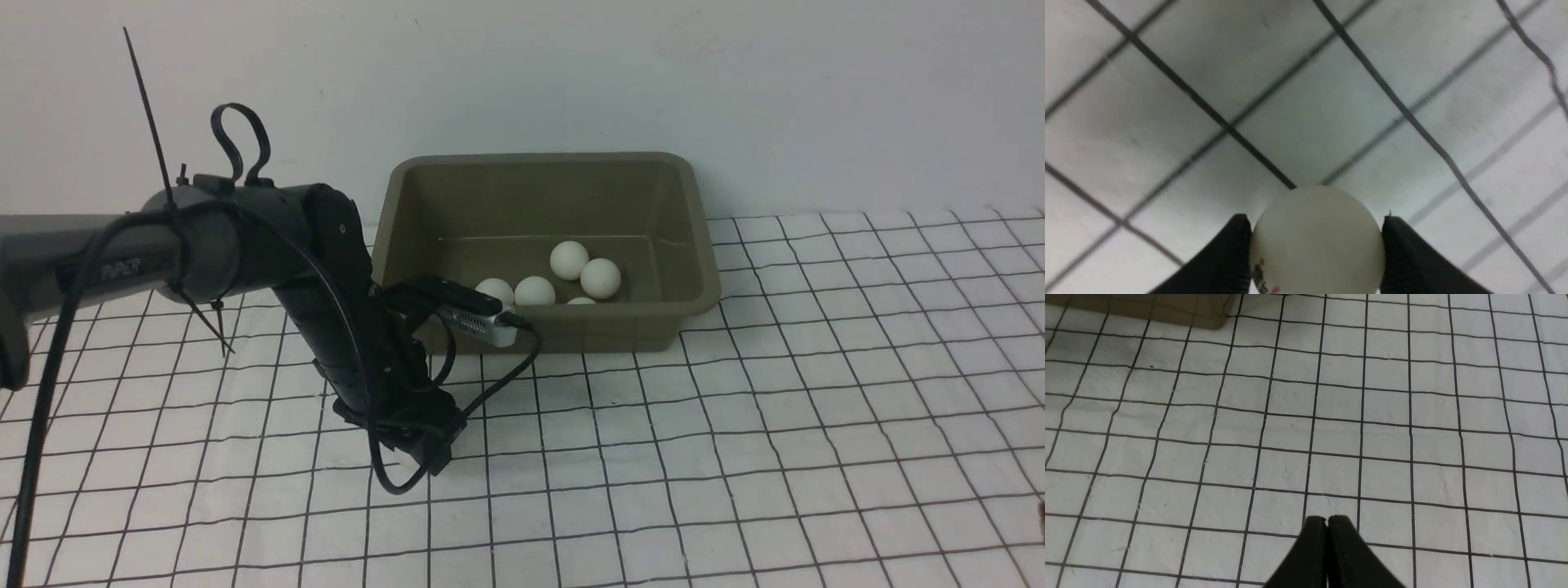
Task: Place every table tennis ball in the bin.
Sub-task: Use the left arm to clamp the table tennis ball closest to it, then use the left arm to put the table tennis ball into the box
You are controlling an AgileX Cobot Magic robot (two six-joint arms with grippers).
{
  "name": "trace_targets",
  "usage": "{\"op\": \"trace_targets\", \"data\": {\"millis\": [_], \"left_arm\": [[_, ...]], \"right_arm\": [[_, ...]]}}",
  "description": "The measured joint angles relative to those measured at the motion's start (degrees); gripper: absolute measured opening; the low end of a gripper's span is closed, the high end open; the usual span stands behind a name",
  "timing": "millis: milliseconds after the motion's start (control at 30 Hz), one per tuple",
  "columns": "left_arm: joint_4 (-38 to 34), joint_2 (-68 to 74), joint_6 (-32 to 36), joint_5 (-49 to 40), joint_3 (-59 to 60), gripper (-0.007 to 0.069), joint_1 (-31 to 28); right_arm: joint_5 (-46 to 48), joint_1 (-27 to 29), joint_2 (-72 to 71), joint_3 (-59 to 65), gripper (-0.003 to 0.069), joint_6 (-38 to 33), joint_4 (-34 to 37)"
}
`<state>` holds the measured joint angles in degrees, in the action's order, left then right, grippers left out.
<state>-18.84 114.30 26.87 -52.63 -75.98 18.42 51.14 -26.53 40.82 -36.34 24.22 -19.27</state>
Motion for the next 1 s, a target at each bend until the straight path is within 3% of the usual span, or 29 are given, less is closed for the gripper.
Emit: {"op": "trace_targets", "data": {"millis": [200, 300, 633, 933, 1000], "left_arm": [[0.2, -5.9, -0.1, -14.9, -8.4, 0.0352, 0.0], [0.4, -8.6, -0.1, -16.5, -16.7, 0.0352, 0.0], [1.8, -4.4, -0.1, 0.9, -29.1, 0.0352, 0.0], [3.2, 8.3, 3.0, 7.0, -29.4, 0.0362, 0.0], [3.2, 10.4, 3.2, 7.8, -29.4, 0.0409, 0.0]], "right_arm": [[-0.1, 0.0, 0.0, 0.0, -0.0016, 0.0, -0.1], [-0.1, 0.0, 0.0, 0.0, -0.0016, 0.0, -0.2], [-0.1, 0.0, 0.0, 0.0, -0.0016, 0.0, 0.2], [-0.1, 0.0, 0.0, 0.0, -0.0016, 0.0, 1.3], [-0.1, 0.0, 0.0, 0.0, -0.0016, 0.0, 1.3]]}}
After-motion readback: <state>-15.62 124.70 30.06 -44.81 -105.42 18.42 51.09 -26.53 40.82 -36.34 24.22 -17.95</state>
